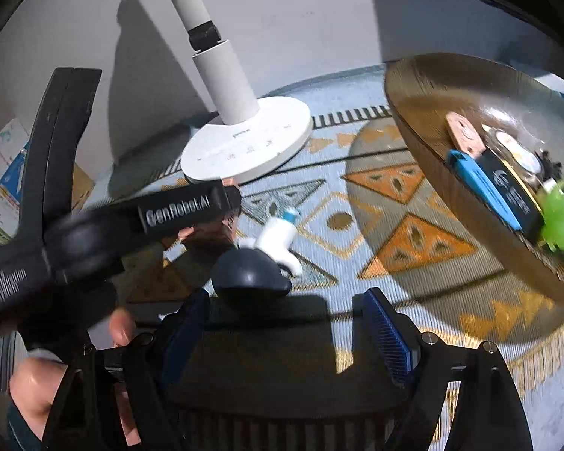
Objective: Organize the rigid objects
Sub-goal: 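Grasp the pink box with the left gripper while the right grasps the penguin figure, then carry the pink box and penguin figure over the amber bowl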
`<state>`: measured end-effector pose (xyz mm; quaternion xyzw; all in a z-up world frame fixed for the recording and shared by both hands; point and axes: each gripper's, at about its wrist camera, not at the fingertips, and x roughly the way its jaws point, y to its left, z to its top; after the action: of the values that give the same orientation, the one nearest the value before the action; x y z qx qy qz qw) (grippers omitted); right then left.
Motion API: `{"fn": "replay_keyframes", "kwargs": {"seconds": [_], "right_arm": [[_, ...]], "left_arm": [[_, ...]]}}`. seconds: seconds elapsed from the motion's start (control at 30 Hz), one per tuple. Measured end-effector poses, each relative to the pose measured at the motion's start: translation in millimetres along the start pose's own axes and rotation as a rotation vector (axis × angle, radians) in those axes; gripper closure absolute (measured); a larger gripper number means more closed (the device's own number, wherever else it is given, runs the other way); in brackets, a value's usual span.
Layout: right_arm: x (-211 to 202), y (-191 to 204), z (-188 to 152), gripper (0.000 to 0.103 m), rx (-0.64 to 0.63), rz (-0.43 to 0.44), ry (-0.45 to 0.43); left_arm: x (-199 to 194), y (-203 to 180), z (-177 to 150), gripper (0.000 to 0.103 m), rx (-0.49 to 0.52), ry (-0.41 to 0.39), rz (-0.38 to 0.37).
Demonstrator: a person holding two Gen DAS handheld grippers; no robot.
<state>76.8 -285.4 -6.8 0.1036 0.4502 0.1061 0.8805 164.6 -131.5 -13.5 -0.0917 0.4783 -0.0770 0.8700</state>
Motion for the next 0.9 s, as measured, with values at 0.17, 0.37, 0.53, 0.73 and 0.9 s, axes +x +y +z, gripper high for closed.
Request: {"fn": "replay_keyframes", "kwargs": {"seconds": [0.17,0.37,0.53,0.73,0.9], "right_arm": [[14,7,9,0.021,-0.030,-0.004,0.018],[34,31,12,0.039,-0.130,-0.108,0.021],[33,39,7,0.050,-0.169,-0.114,0.013],[-8,48,-26,0.050,-0.229,-0.064,0.000],[-40,52,-63,0.050,-0.307,-0.098,0.005]], "left_arm": [[-7,5,-5,0.065,0.064,-0.010,-0.018],[-22,34,-14,0.065,0.044,-0.006,0.001],[-45,54,-34,0.065,0.025,0.001,0.008],[-79,57,-68,0.065,0.015,-0.010,-0.020],[-105,45,-99,0.065,0.044,-0.030,-0.041]]}}
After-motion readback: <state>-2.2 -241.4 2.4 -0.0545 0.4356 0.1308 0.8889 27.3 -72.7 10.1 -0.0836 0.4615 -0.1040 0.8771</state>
